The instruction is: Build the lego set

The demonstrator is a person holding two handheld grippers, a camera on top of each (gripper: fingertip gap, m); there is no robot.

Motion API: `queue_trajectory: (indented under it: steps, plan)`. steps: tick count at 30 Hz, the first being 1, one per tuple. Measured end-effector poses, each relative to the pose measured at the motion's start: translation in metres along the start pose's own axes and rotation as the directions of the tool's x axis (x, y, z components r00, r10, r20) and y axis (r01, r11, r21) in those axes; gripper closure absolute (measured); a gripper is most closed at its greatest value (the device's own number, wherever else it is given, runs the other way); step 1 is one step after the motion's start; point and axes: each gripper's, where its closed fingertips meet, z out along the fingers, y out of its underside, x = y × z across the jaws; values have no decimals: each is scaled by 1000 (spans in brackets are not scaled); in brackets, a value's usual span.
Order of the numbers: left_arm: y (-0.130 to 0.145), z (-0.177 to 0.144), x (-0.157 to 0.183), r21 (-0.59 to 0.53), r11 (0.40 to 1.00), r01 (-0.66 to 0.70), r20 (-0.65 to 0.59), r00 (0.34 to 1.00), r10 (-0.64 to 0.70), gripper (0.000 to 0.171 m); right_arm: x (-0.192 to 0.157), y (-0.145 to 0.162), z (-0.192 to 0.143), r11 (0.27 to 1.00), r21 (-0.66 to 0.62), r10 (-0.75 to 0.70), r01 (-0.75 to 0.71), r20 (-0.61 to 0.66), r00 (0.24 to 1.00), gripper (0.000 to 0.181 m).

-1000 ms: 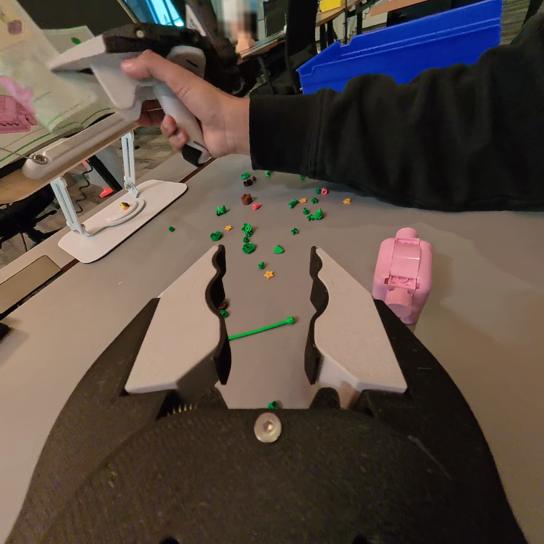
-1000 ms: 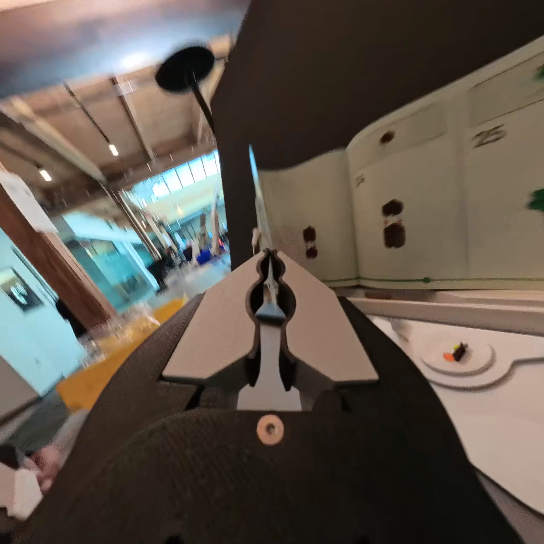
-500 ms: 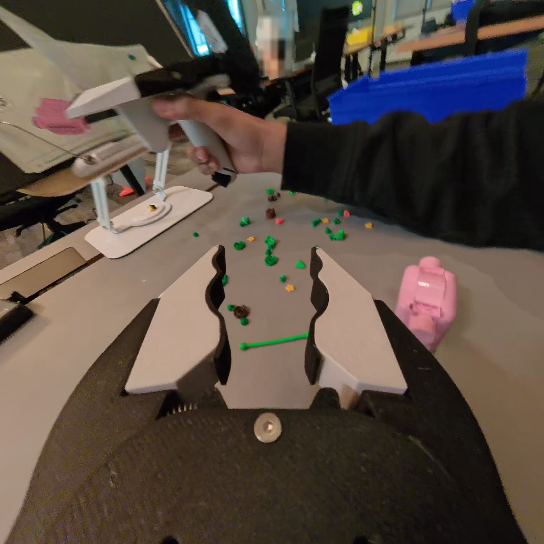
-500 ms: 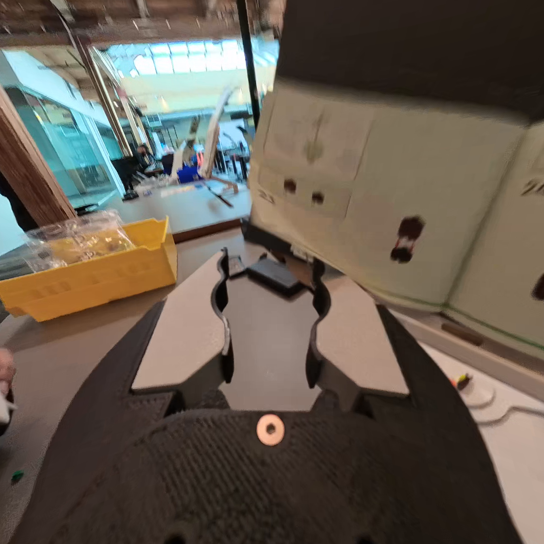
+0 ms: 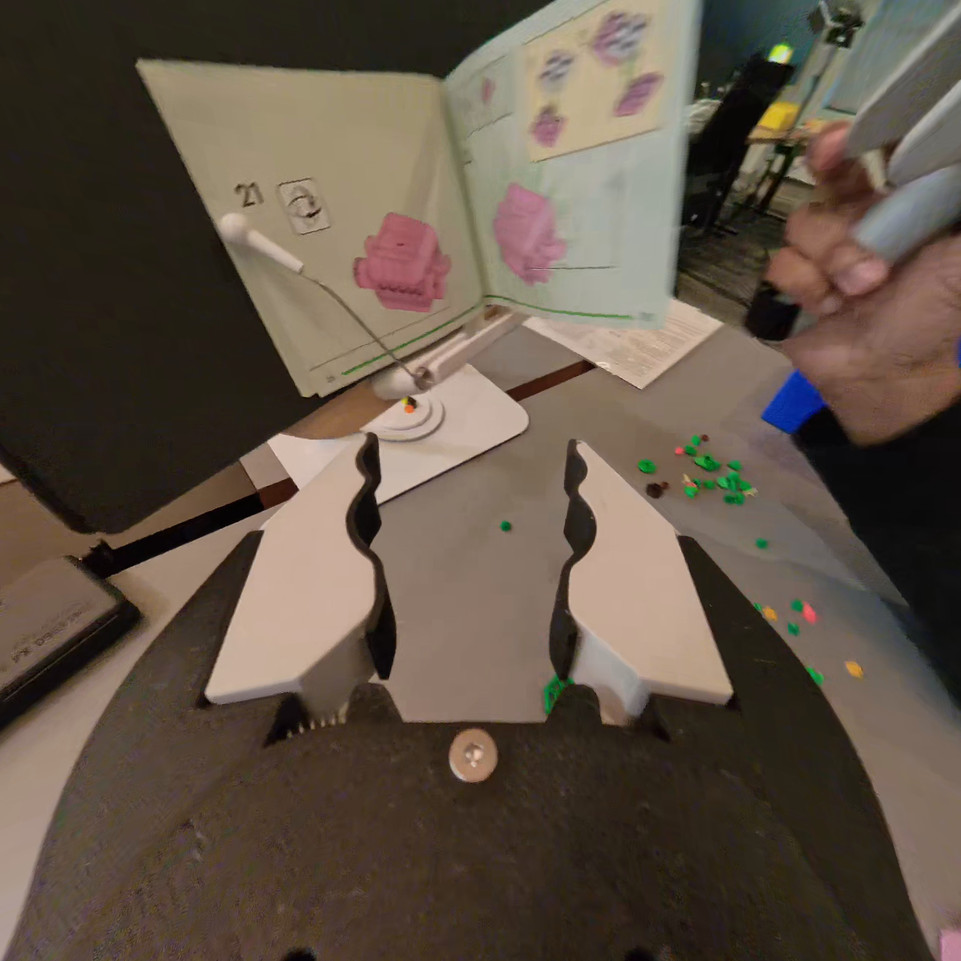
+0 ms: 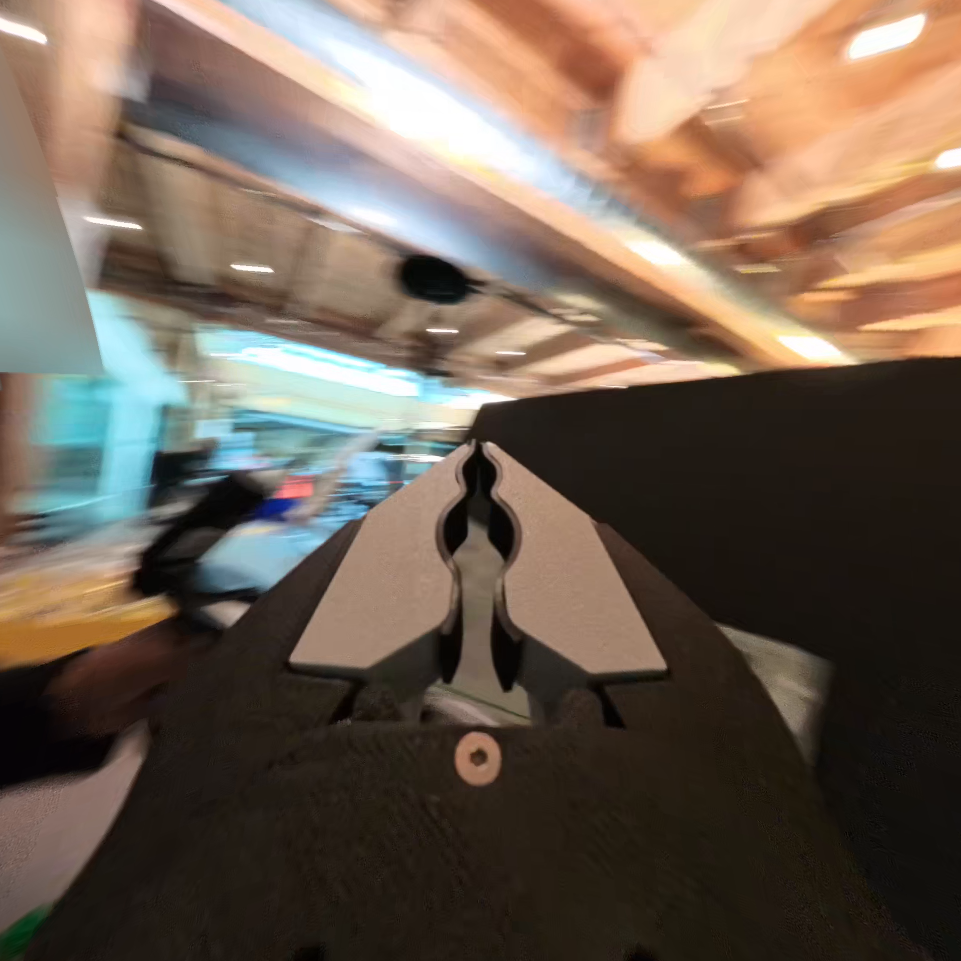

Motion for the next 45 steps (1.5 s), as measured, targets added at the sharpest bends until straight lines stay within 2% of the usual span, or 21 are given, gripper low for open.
queue_trajectory:
  steps: [1,2,3,5,7,8,12,16,17,18,23,28,33,36,45]
  plan:
    - [-1,10,-8,-7,1000,22,18,1000,-22,103,29,7,-6,998,-45,-46,39,-167,985,181]
    - [-3,18,-14,-6,999,39,36,999,-39,104,45,24,-7,990,-135,-81,48,-256,963,181]
    - [-6,26,-19,0,999,48,47,998,-48,105,50,45,-4,972,-233,-97,31,-274,957,181]
    - [-14,37,-24,21,998,65,57,996,-66,109,39,91,11,918,-397,-86,-12,-228,970,173]
    - [-26,43,-23,58,995,79,46,996,-82,115,24,131,24,852,-523,-117,8,-176,977,175]
    - [-31,45,-23,74,993,89,42,995,-92,118,19,145,30,828,-559,-150,37,-157,976,180]
    - [-43,48,-33,129,980,150,14,988,-153,134,0,177,52,785,-605,-229,131,-86,970,181]
    - [-50,44,-47,217,950,225,-45,974,-220,158,-1,191,67,732,-657,-306,180,-80,949,180]
    - [-51,43,-51,242,942,234,-44,972,-230,168,1,194,70,722,-669,-317,178,-91,944,181]
    - [-51,43,-52,250,940,231,-55,973,-224,170,4,197,74,717,-676,-320,169,-105,942,181]
    - [-46,38,-53,267,957,114,10,993,-121,170,10,198,87,762,-641,-253,93,-162,954,181]
    - [-43,30,-49,346,937,49,30,998,-64,171,9,198,88,772,-627,-261,106,-161,952,181]
    - [-36,21,-46,404,902,-148,182,980,79,170,12,195,90,783,-615,-275,97,-202,940,181]
    - [-33,19,-46,411,887,-213,222,966,129,169,12,194,90,797,-598,-265,83,-224,938,181]
    - [-35,22,-37,387,866,-316,255,939,228,171,8,191,95,800,-567,-370,194,-212,905,180]
